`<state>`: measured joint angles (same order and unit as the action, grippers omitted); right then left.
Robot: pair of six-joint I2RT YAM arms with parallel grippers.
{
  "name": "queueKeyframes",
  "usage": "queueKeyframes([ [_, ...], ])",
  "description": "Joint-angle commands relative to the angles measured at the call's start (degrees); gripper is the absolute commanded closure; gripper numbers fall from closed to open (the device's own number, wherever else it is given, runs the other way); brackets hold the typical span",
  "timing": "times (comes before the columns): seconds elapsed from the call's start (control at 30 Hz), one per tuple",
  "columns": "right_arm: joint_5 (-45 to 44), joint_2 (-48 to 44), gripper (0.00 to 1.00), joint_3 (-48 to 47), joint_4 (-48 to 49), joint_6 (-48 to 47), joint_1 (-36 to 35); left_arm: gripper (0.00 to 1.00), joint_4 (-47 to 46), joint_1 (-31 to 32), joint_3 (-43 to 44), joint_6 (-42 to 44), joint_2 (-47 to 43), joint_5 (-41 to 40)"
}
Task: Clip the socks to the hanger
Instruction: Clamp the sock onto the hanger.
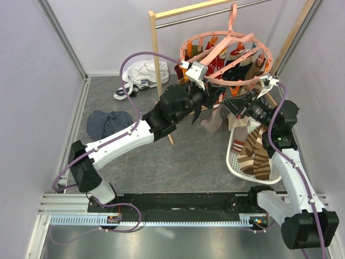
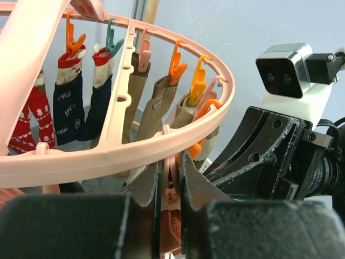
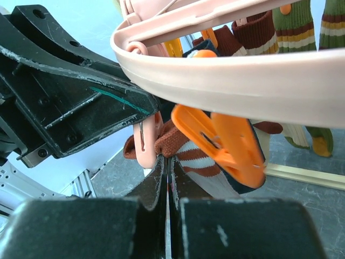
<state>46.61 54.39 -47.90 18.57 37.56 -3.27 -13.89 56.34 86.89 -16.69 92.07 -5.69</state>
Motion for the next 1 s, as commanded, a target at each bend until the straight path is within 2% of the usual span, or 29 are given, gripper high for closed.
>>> queueKeyframes([
  [0.0,0.6,-0.9,1.0,-3.3,2.0,0.0,-0.2,0.8,-0.8,0.4,-0.6,4.0,-1.9,2.5],
  [0.17,0.4,-1.0,1.0,-3.5,2.1,0.1,-0.2,0.61,-0.9,0.4,-0.5,4.6,-2.0,2.8],
  [0.2,0.4,-0.7,1.0,-3.5,2.1,0.0,-0.2,0.54,-0.9,0.4,-0.4,4.6,-1.9,2.8],
  [0.43,-0.2,-0.6,1.0,-3.6,1.9,-0.5,-0.2,0.33,-0.8,0.4,-0.2,4.8,-2.7,1.9],
  [0.47,-0.3,-0.7,0.97,-3.6,1.6,-0.9,-0.2,0.31,-0.6,0.4,-0.2,4.7,-2.9,1.7],
  [0.5,-0.5,-0.8,0.88,-3.7,0.1,-2.3,-0.2,0.28,-0.5,0.4,-0.2,4.7,-3.0,1.4],
  [0.57,-1.6,-1.3,0.79,-4.0,-2.5,-4.6,-0.2,0.26,-0.1,0.3,-0.2,4.7,-3.1,0.0],
  [0.7,-4.4,-2.8,0.6,-4.4,-13.3,-11.9,-0.2,0.23,1.2,-0.5,-0.4,3.8,-3.0,-1.7],
  [0.97,-21.6,-6.1,0.36,-6.1,-27.4,-23.7,0.5,0.21,2.6,-4.1,-1.5,0.0,-2.4,-1.6],
])
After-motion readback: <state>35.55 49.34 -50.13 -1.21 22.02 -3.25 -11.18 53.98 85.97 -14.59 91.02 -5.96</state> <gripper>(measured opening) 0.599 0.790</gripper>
